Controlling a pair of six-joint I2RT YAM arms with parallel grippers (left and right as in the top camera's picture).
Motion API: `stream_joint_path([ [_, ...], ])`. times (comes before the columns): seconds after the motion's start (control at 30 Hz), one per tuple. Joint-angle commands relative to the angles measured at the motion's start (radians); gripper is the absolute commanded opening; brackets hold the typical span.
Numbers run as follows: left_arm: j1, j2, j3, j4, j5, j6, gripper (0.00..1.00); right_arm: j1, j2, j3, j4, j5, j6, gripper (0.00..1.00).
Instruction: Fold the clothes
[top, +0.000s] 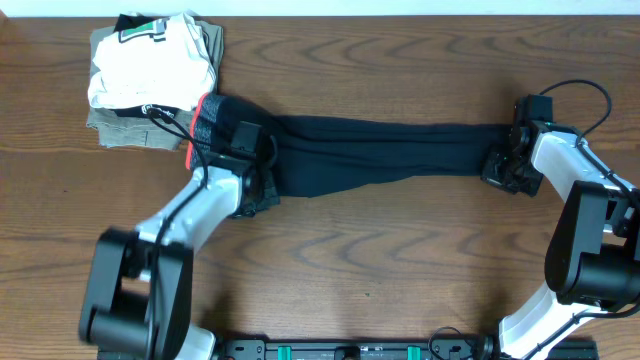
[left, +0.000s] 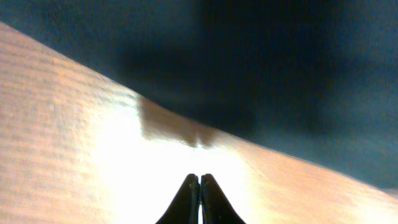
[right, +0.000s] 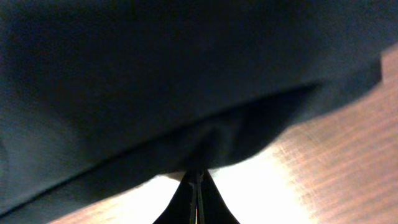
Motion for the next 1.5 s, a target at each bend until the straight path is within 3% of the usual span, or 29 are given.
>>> stream_joint_path([
  [0.0, -0.043, -0.11, -0.001, -0.01, -0.003, -0.032, 0.06, -0.006, 0.004, 0.009, -0.014, 0.044, 0.047, 0.01],
  [0.17, -0.056, -0.204, -0.001, -0.002, -0.061, -0.064, 0.06, 0.008, -0.063, 0.01, -0.026, 0.04, 0.048, 0.01],
  [0.3, -0.03, -0.216, -0.001, 0.014, -0.07, -0.061, 0.06, 0.047, -0.18, 0.013, -0.019, -0.093, -0.054, 0.02],
  [0.33, -0.022, -0.215, -0.001, 0.012, -0.07, -0.061, 0.11, 0.066, -0.221, 0.016, -0.016, -0.154, -0.106, 0.09],
  [0.43, 0.002, -0.215, -0.001, 0.014, -0.07, -0.063, 0.73, 0.13, -0.312, 0.035, -0.017, -0.235, -0.166, 0.43],
  [0.47, 0.015, -0.215, -0.001, 0.017, -0.07, -0.065, 0.87, 0.164, -0.338, 0.049, -0.015, -0.245, -0.174, 0.55],
  [0.53, 0.042, -0.216, 0.0, 0.016, -0.07, -0.077, 0.97, 0.225, -0.362, 0.08, -0.017, -0.246, -0.187, 0.65],
  [0.63, 0.1, -0.216, 0.0, 0.006, -0.06, -0.133, 0.98, 0.333, -0.358, 0.144, -0.014, -0.24, -0.219, 0.73],
  [0.7, 0.14, -0.216, 0.0, -0.002, -0.047, -0.175, 0.98, 0.406, -0.336, 0.179, -0.001, -0.198, -0.221, 0.74],
  [0.9, 0.209, -0.216, -0.001, -0.03, -0.035, -0.18, 0.98, 0.544, -0.208, 0.221, 0.05, -0.096, -0.221, 0.68],
  [1.13, 0.216, -0.214, -0.01, -0.037, -0.036, -0.18, 0.98, 0.623, -0.036, 0.222, 0.138, -0.098, -0.209, 0.51],
  [1.47, 0.216, -0.203, -0.03, -0.028, -0.037, -0.177, 0.98, 0.719, 0.061, 0.222, 0.161, 0.033, -0.236, 0.49],
])
